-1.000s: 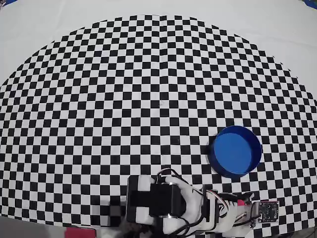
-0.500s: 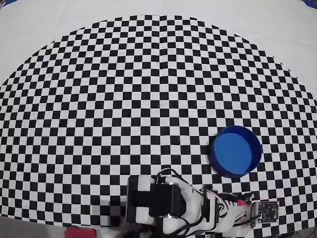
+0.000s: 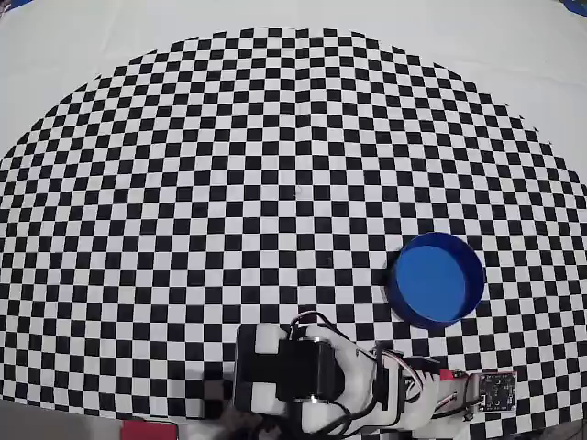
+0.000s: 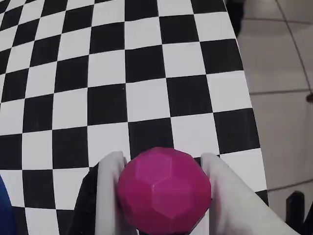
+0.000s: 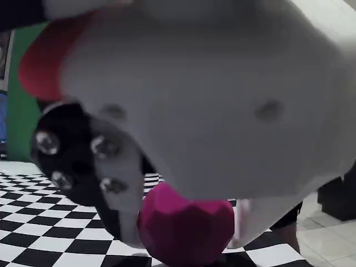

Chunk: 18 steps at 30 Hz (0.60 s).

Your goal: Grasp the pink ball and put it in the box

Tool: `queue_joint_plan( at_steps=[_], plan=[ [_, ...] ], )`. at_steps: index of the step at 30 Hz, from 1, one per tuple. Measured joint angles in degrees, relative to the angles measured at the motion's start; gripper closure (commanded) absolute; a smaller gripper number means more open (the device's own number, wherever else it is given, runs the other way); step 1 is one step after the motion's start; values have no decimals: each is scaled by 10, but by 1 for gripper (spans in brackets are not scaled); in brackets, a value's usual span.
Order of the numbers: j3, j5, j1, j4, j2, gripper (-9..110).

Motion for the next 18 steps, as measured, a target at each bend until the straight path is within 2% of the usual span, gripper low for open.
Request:
queue_joint_plan(
  at_steps=[18],
  plan=[
    [-4, 0, 17, 0, 49, 101]
  ],
)
